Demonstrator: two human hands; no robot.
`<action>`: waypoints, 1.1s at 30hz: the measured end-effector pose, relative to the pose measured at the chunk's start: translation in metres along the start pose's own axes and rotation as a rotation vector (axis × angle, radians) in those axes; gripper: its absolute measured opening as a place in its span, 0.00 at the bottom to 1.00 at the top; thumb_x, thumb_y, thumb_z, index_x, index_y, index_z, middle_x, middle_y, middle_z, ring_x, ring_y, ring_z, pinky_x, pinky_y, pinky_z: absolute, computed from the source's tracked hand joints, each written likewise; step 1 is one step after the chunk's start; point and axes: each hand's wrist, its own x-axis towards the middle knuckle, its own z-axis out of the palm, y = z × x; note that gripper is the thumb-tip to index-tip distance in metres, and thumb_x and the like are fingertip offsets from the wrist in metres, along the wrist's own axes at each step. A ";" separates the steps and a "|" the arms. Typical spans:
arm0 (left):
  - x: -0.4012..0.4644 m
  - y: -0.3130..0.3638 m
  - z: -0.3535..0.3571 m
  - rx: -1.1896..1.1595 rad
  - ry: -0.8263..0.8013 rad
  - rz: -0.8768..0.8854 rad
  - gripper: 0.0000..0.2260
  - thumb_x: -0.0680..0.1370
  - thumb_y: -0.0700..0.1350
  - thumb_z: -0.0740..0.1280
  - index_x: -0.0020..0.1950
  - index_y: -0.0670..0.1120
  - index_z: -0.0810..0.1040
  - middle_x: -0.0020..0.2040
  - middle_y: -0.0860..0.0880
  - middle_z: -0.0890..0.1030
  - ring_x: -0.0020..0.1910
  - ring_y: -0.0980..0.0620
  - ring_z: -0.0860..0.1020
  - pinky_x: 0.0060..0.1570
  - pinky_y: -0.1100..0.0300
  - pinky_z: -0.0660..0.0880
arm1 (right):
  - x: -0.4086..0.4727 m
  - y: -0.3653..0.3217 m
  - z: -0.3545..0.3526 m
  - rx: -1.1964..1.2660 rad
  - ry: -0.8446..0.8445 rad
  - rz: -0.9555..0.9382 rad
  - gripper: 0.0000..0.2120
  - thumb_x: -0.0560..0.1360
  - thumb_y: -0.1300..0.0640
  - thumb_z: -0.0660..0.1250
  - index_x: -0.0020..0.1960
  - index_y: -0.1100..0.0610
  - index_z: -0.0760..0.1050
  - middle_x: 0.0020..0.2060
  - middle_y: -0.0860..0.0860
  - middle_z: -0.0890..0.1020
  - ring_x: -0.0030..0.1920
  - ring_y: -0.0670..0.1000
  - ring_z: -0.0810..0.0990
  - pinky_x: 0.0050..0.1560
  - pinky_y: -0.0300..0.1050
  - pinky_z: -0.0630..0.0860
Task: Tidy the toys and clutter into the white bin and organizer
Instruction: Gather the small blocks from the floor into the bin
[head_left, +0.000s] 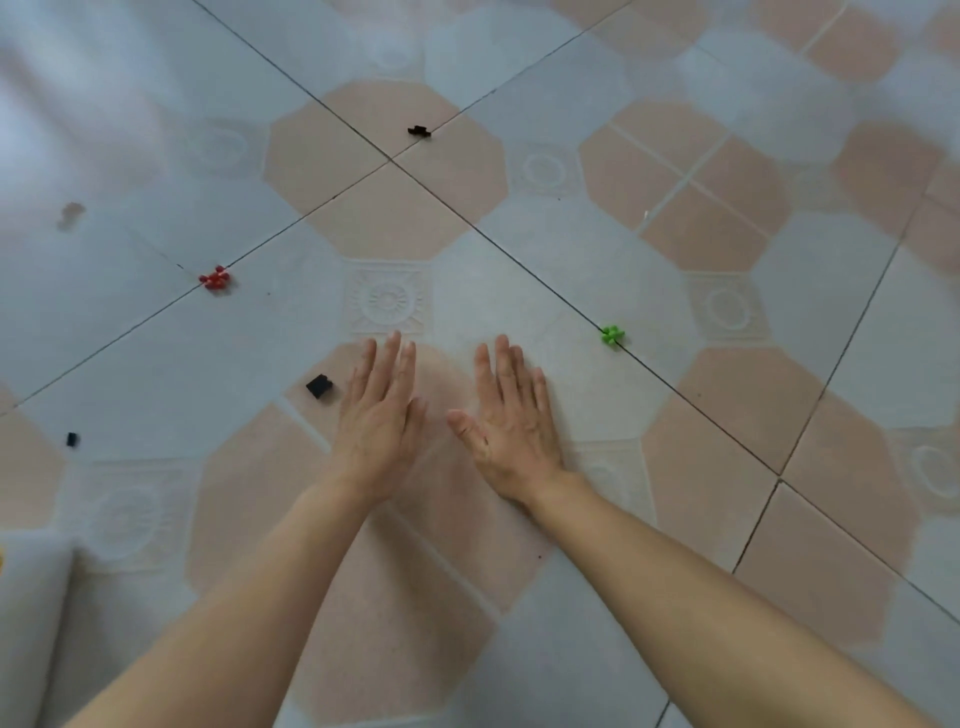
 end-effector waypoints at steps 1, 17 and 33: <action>0.005 -0.001 -0.004 -0.079 0.029 -0.001 0.30 0.77 0.57 0.44 0.77 0.45 0.50 0.78 0.51 0.48 0.77 0.53 0.43 0.77 0.50 0.46 | 0.010 -0.006 -0.005 0.041 0.001 -0.046 0.40 0.74 0.31 0.38 0.78 0.53 0.38 0.78 0.55 0.38 0.78 0.53 0.39 0.75 0.53 0.36; 0.057 -0.116 -0.099 -0.014 0.240 -0.425 0.26 0.82 0.50 0.52 0.78 0.44 0.47 0.79 0.45 0.47 0.78 0.45 0.43 0.75 0.52 0.42 | 0.090 -0.014 -0.013 0.137 0.126 0.133 0.35 0.80 0.41 0.49 0.78 0.58 0.42 0.78 0.58 0.41 0.78 0.56 0.39 0.75 0.51 0.40; 0.113 -0.103 -0.078 -0.249 0.115 -0.069 0.29 0.77 0.61 0.47 0.76 0.52 0.57 0.73 0.49 0.67 0.69 0.48 0.71 0.69 0.48 0.66 | 0.193 -0.048 -0.042 0.201 0.131 -0.281 0.30 0.78 0.44 0.51 0.72 0.61 0.65 0.72 0.58 0.68 0.73 0.55 0.64 0.72 0.46 0.57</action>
